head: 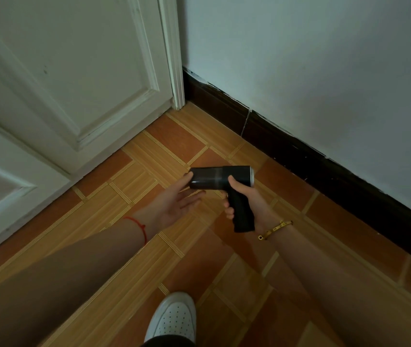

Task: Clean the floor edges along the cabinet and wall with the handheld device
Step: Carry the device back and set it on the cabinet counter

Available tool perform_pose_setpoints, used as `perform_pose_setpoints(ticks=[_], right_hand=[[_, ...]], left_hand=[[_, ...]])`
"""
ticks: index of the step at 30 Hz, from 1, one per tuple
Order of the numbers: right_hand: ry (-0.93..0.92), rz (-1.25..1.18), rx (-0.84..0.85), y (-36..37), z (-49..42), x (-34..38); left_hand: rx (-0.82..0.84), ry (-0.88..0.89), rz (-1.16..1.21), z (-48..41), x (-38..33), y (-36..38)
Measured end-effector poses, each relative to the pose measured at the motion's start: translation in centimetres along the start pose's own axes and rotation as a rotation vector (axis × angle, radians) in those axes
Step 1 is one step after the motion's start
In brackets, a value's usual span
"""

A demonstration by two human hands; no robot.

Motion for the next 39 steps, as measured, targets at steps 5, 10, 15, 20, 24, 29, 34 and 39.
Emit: perform_pose_setpoints(ticks=[5, 10, 15, 20, 24, 29, 34, 39], right_hand=[[-0.004, 0.005, 0.028, -0.2, -0.1, -0.1], [0.008, -0.033, 0.056, -0.5, -0.5, -0.4], [0.04, -0.055, 0.073, -0.6, -1.3, -0.8], [0.029, 0.004, 0.022, -0.3, -2.1, -0.8], [0.012, 0.048, -0.039, -0.4, -2.8, -0.7], [0.016, 0.078, -0.097, -1.0, -3.0, 0.0], [-0.015, 0.083, -0.1, -0.8, -1.3, 3.1], [-0.032, 0.094, -0.145, 1.3, 3.7, 8.0]], left_hand=[[-0.008, 0.002, 0.027, -0.3, 0.0, -0.1], [-0.017, 0.013, 0.041, -0.9, 0.1, -0.4], [-0.088, 0.079, 0.006, -1.7, 0.3, -0.7], [-0.154, 0.121, 0.007, -2.5, 0.1, -1.0], [-0.207, 0.141, 0.017, -3.3, 0.2, -0.6], [-0.223, 0.157, 0.004, -4.0, 0.0, 0.4], [-0.185, 0.173, -0.008, -3.3, -2.1, 2.8], [-0.131, 0.195, -0.064, 1.5, -5.6, 6.0]])
Point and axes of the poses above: each hand's wrist, its own z-axis away from the middle knuckle, its own y-axis out of the palm, x = y × z, the point moved 1 cm from there along -z, towards the middle knuckle, and after that the axes turned 3 degrees about -z, right-handed, at the moved point
